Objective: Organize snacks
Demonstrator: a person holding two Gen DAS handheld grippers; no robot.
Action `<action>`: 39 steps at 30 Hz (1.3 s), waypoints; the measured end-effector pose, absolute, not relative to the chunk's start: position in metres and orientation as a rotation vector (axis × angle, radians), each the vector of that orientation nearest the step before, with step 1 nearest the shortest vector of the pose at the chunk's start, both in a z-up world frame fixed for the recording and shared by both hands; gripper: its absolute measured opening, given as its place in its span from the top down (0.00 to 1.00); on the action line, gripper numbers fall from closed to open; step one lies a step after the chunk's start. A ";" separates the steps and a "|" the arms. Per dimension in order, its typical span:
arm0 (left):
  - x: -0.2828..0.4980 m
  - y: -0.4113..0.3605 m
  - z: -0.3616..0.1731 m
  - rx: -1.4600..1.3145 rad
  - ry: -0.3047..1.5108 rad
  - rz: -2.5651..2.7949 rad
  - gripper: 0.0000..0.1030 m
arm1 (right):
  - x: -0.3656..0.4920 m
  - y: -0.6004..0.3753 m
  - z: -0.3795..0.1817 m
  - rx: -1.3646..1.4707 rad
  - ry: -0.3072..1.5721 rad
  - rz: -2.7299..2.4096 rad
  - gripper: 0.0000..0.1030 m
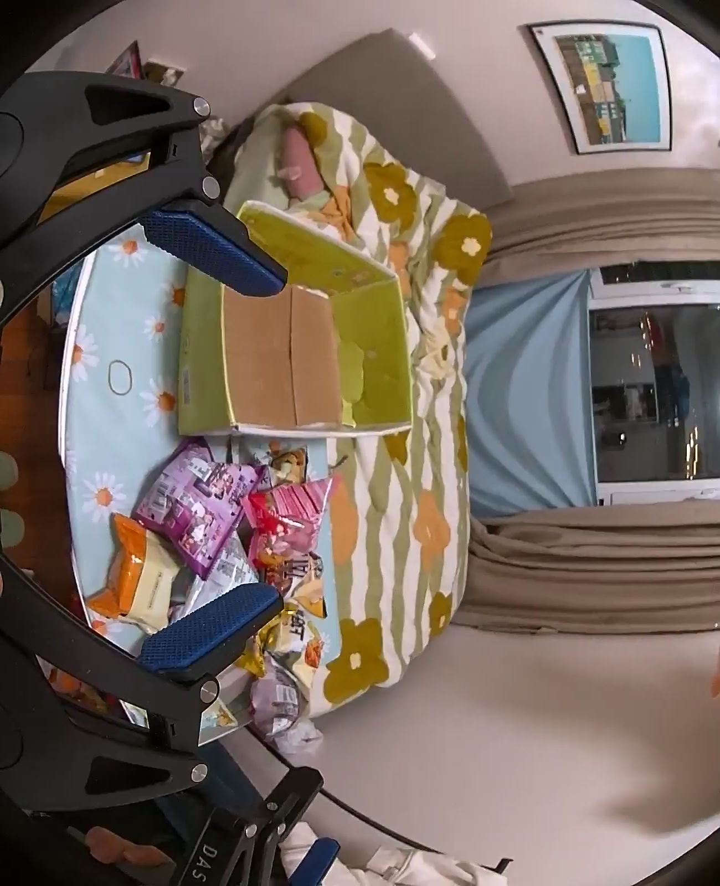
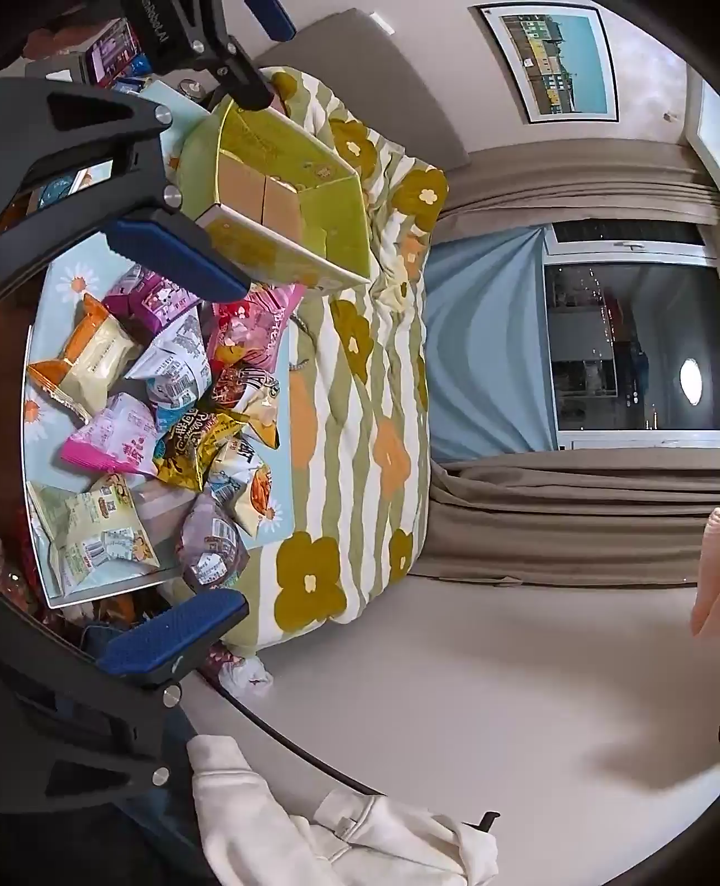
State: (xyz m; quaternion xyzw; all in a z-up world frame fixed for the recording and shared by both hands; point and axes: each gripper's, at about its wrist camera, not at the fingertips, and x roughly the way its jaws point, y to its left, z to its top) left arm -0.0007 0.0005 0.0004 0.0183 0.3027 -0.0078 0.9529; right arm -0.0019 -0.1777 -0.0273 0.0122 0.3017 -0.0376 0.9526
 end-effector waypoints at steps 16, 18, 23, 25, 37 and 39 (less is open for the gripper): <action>-0.003 0.002 0.004 0.035 0.594 -0.010 0.00 | -0.008 -0.173 -0.031 0.042 0.608 -0.085 0.00; -0.004 0.002 0.005 0.035 0.595 -0.011 0.00 | -0.007 -0.171 -0.032 0.040 0.611 -0.089 0.00; -0.004 0.002 0.004 0.033 0.597 -0.015 0.00 | -0.007 -0.174 -0.030 0.048 0.614 -0.091 0.00; -0.004 0.002 0.004 0.032 0.598 -0.014 0.00 | -0.007 -0.174 -0.030 0.045 0.615 -0.090 0.00; -0.004 0.001 0.001 0.033 0.606 -0.021 0.00 | -0.007 -0.176 -0.030 0.051 0.617 -0.095 0.00; -0.004 0.001 0.000 0.034 0.609 -0.023 0.00 | -0.007 -0.176 -0.030 0.052 0.618 -0.095 0.00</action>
